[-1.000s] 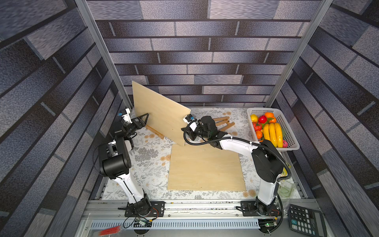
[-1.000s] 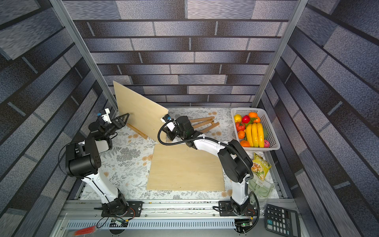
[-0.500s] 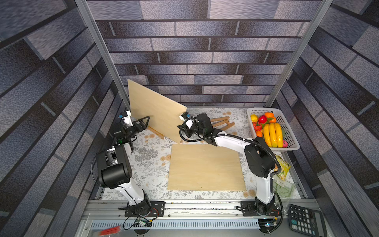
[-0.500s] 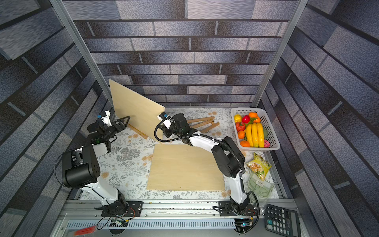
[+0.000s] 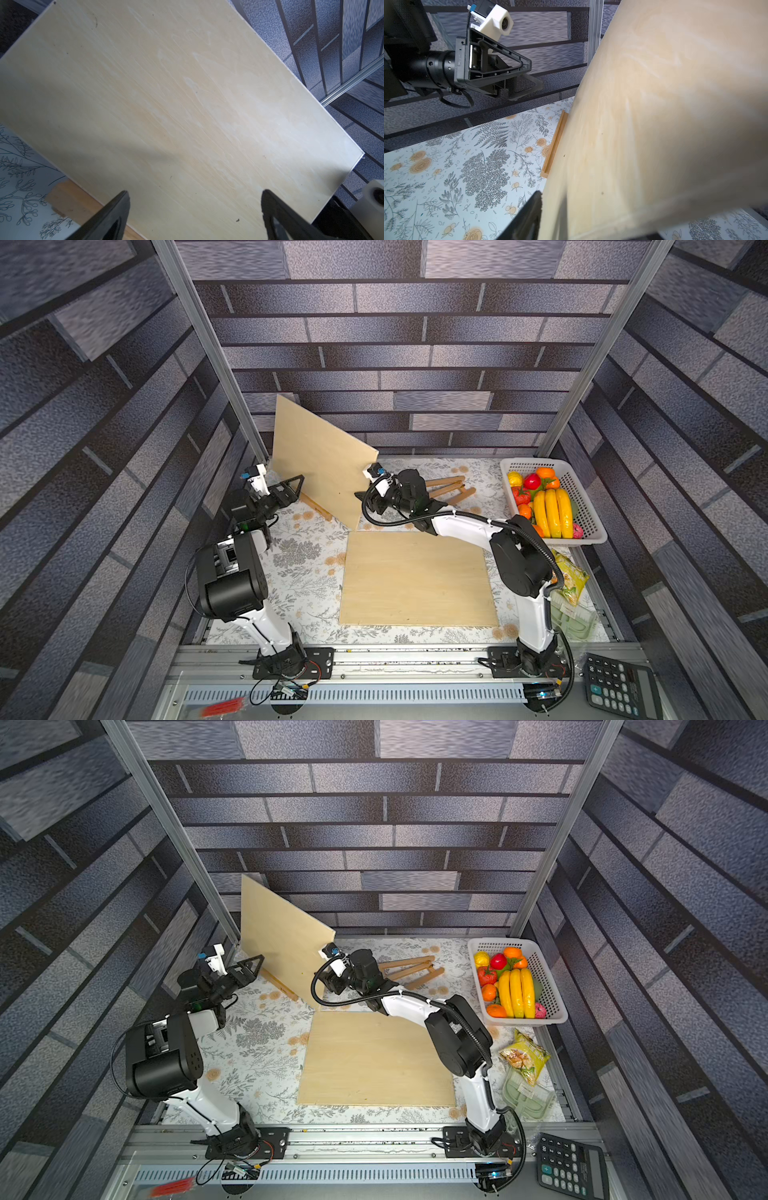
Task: Assemble the easel
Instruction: Place the drawing board on the easel.
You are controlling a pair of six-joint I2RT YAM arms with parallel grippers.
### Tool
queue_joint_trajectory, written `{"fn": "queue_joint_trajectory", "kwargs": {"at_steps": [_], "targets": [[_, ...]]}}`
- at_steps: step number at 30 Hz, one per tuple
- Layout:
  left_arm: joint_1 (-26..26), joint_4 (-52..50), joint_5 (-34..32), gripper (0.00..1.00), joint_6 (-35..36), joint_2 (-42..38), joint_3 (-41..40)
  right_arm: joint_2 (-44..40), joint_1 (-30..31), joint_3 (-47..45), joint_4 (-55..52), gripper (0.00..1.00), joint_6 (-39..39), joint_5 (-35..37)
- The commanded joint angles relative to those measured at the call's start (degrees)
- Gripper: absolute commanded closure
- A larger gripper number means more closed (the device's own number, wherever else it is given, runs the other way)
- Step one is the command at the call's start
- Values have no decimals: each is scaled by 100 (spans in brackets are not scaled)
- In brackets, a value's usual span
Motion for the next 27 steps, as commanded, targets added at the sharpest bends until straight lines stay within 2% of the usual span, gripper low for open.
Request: {"fn": "queue_joint_trajectory", "kwargs": {"at_steps": [1, 6, 10, 11, 24, 27], "targets": [[25, 233, 9, 0, -88, 88, 20, -282, -21, -140, 303, 35, -72, 178], [-2, 383, -12, 0, -131, 143, -53, -459, -33, -337, 294, 32, -154, 261], [-10, 502, -20, 0, -203, 145, -146, -705, -33, -639, 390, 14, -174, 403], [-23, 494, -24, 0, -213, 129, -160, -789, -31, -709, 368, 1, -205, 467], [-148, 224, -375, 0, -140, -299, -279, -2061, -228, -1545, -153, 0, 109, 876], [-247, 101, -510, 0, -173, -512, -356, -2580, -304, -1578, -762, 0, 624, 1268]]}}
